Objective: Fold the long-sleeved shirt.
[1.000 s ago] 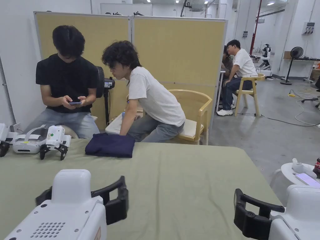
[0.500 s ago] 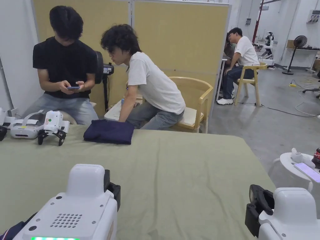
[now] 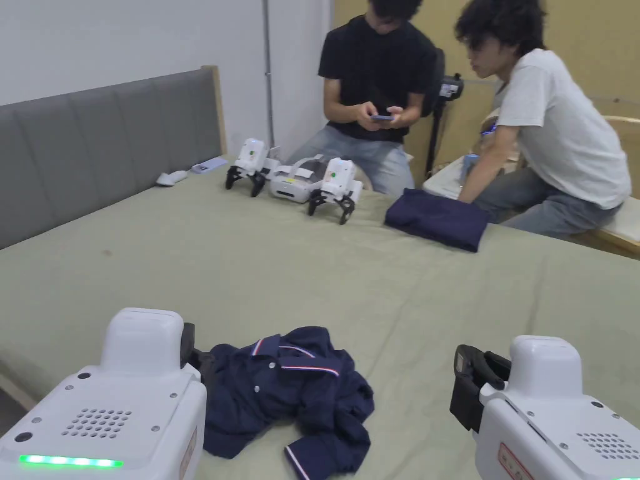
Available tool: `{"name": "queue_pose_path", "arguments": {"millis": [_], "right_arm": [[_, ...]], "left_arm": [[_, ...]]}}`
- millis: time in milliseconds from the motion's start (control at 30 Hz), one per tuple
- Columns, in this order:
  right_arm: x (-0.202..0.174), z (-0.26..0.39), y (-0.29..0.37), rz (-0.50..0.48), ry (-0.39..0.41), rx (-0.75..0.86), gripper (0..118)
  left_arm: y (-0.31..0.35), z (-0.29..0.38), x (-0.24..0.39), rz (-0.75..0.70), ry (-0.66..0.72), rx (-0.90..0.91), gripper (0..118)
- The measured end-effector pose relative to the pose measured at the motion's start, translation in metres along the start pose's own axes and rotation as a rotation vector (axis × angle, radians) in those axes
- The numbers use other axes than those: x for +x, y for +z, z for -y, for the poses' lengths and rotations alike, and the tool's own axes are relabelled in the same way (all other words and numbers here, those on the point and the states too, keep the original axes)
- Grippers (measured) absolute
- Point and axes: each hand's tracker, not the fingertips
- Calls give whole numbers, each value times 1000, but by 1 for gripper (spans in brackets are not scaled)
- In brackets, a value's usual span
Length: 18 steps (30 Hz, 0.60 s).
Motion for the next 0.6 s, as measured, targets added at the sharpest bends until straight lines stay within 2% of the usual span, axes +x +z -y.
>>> {"name": "queue_pose_path", "arguments": {"millis": [133,200,400,567,600], "right_arm": [[-17,3,-19,-37,42,-32,1],[-19,14,-31,-31,49,-74,1],[-22,79,-61,-20,29,-270,1],[-23,98,-77,-29,9,-336,1],[-22,101,-83,-32,11,-343,1]], "left_arm": [[-16,11,-7,4,-13,-44,0],[-31,23,-8,38,24,-82,0],[-83,90,0,49,7,-314,0],[-118,116,-1,103,71,-388,0],[-128,116,-2,115,78,-393,8]]}}
